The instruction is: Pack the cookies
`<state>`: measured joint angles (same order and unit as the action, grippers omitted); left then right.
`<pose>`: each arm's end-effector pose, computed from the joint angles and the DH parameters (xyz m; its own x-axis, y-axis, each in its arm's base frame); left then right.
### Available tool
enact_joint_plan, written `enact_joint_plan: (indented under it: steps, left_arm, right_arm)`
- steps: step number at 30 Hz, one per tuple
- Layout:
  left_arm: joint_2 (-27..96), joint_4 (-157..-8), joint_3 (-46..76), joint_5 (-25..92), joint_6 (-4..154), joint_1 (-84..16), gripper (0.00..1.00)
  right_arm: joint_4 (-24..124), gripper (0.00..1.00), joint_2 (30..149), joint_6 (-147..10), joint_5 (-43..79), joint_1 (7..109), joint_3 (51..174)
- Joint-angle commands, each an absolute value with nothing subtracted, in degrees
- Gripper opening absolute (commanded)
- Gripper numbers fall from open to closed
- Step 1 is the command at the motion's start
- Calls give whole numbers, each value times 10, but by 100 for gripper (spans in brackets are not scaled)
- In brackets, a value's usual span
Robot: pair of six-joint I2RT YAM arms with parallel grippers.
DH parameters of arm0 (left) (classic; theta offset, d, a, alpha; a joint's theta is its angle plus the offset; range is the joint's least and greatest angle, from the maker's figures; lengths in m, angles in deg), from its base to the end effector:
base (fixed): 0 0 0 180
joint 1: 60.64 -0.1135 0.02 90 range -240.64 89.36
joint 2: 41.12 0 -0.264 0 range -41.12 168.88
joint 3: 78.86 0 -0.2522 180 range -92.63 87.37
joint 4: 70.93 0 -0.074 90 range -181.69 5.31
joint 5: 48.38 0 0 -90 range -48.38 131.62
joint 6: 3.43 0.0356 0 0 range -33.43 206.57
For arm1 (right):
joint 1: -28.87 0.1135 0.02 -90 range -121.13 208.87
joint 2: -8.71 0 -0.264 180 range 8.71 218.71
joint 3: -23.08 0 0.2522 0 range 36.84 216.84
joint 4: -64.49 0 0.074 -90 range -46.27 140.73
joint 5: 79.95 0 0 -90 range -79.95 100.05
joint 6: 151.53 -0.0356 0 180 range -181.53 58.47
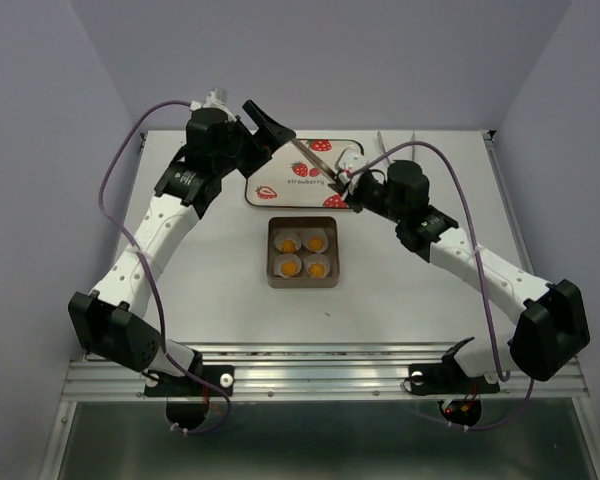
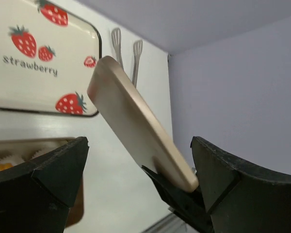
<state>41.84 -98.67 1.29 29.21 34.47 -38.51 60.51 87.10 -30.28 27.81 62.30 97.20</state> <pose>0.3082 -0.1336 0.4283 -0.5517 -0.6076 -0.5714 0.2085 0.5628 -0.7998 0.2654 0.1882 0.3378 0.3005 -0.3936 -0.8688 -0.7260 0.4963 -0.4760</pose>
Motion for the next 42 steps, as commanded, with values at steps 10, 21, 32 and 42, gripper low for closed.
enact_joint_plan:
  steps: [10, 21, 32, 42]
  left_arm:
    - [306, -881, 148, 386, 527, -417, 99]
    - [285, -805, 250, 306, 557, -438, 99]
    - [306, -773, 296, 260, 551, -439, 99]
    - [334, -757, 316, 239, 543, -439, 99]
  right_arm:
    - [554, 1, 910, -936, 590, 409, 1084]
    - [571, 1, 895, -1046, 691, 391, 1006]
    - [629, 2, 887, -1093, 724, 369, 899]
    - [689, 2, 867, -1093, 739, 331, 791]
